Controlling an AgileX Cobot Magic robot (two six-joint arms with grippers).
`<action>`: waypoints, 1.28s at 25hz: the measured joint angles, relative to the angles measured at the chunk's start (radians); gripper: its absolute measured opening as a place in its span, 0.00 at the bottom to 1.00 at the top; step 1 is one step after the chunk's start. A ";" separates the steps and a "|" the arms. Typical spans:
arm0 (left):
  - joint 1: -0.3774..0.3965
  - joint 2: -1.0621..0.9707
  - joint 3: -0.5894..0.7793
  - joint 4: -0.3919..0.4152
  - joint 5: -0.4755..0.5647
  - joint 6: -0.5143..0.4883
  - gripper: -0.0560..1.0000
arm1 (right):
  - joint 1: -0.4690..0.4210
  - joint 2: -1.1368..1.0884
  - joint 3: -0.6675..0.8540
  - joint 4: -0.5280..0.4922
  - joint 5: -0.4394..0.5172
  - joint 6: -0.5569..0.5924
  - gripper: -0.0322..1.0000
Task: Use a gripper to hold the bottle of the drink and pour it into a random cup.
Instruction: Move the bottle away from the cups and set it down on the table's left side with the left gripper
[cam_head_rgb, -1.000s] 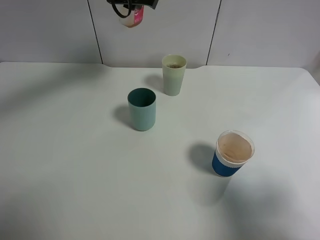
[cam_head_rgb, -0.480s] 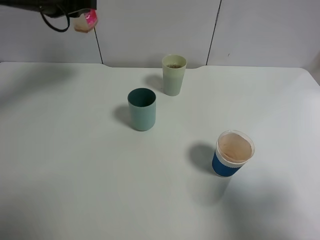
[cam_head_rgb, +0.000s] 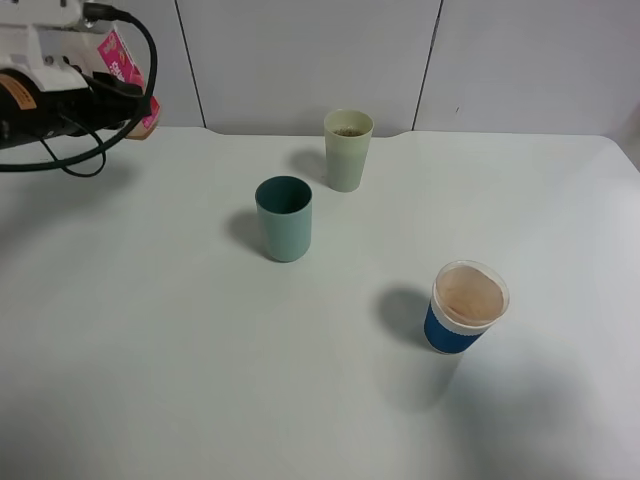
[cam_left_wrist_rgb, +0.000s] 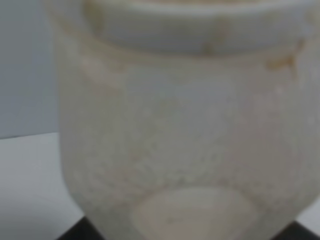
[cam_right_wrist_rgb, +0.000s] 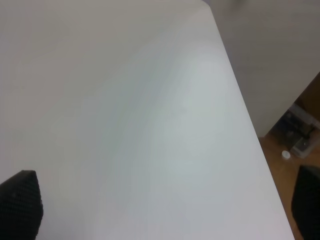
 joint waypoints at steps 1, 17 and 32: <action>0.010 0.001 0.018 0.000 -0.027 0.000 0.36 | 0.000 0.000 0.000 0.000 0.000 0.000 0.99; 0.062 0.269 0.093 0.030 -0.112 0.068 0.36 | 0.000 0.000 0.000 0.000 0.000 0.000 0.99; 0.062 0.310 0.093 0.083 -0.192 0.165 0.36 | 0.000 0.000 0.000 0.000 0.000 0.000 0.99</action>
